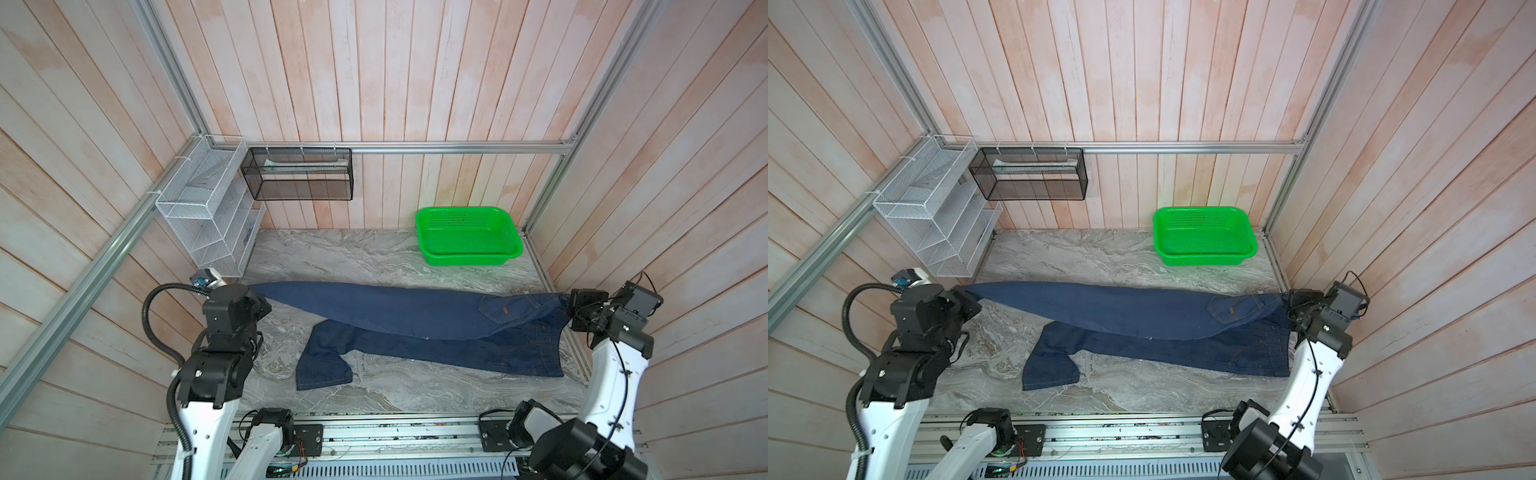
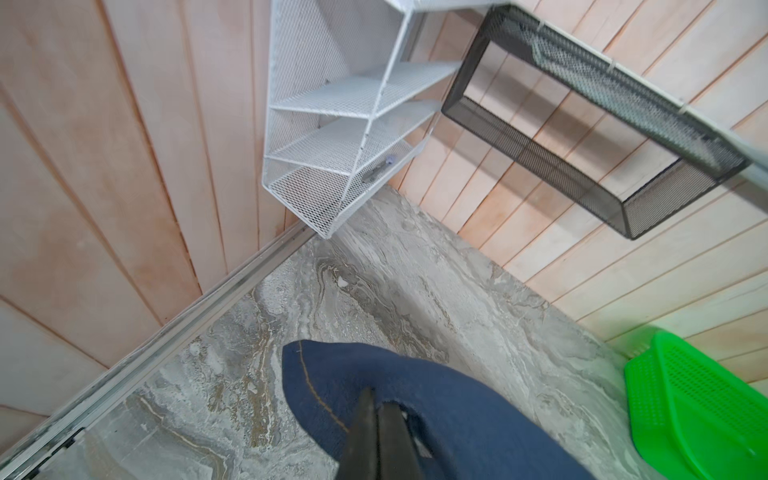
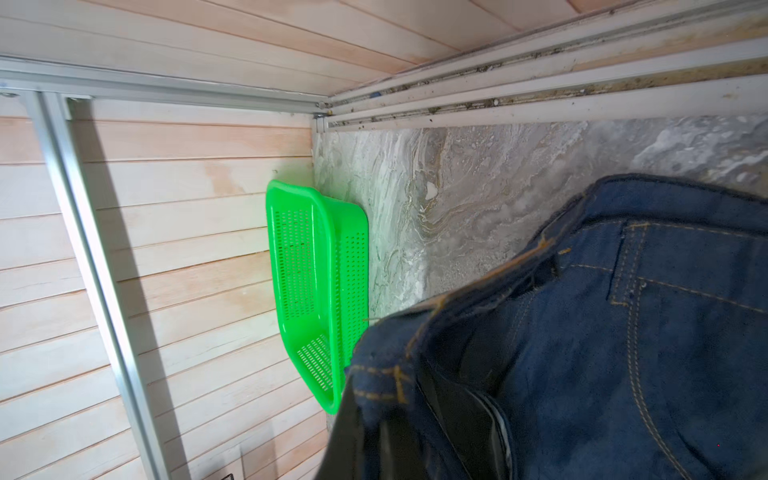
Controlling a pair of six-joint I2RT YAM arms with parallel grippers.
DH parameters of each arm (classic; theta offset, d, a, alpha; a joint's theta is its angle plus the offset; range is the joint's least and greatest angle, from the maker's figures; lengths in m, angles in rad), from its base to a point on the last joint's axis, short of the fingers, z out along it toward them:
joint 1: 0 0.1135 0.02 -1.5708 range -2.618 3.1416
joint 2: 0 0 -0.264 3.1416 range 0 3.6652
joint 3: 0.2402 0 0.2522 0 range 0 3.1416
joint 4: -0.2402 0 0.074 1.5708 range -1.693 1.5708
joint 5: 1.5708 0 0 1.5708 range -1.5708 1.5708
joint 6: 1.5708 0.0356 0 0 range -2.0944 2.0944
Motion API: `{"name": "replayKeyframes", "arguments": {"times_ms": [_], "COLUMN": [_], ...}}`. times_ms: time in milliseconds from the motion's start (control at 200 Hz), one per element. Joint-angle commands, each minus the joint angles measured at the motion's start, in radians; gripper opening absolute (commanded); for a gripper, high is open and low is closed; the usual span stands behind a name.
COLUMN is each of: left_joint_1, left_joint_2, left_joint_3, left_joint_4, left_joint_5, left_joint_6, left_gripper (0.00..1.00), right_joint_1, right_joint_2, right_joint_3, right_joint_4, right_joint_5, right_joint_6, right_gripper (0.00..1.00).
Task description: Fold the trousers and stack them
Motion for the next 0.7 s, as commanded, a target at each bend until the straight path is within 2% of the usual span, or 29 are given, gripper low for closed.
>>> {"name": "replayKeyframes", "arguments": {"times_ms": [0, 230, 375, 525, 695], "left_joint_1": [0.006, 0.004, -0.017, -0.074, -0.067], "left_joint_2": [-0.047, -0.184, -0.225, -0.15, 0.057], "left_joint_3": [0.052, 0.138, 0.157, 0.067, -0.01], "left_joint_4": [-0.135, -0.24, -0.287, -0.234, -0.119], "left_joint_5": [-0.071, -0.146, -0.199, -0.149, -0.045], "left_joint_6": [-0.037, -0.071, -0.069, -0.061, -0.004], "left_gripper": [0.0, 0.0, 0.0, 0.0, 0.0], "right_joint_1": [-0.009, 0.059, 0.076, 0.018, 0.014], "right_joint_2": [-0.104, -0.238, -0.243, -0.164, 0.087], "right_joint_3": [-0.052, -0.001, 0.032, -0.127, -0.128], "right_joint_4": [-0.125, -0.276, -0.298, -0.108, 0.008], "right_joint_5": [0.023, 0.049, 0.095, -0.064, -0.054], "right_joint_6": [-0.001, -0.039, -0.06, -0.019, -0.065], "right_gripper": [0.0, 0.0, 0.0, 0.0, 0.0]}}
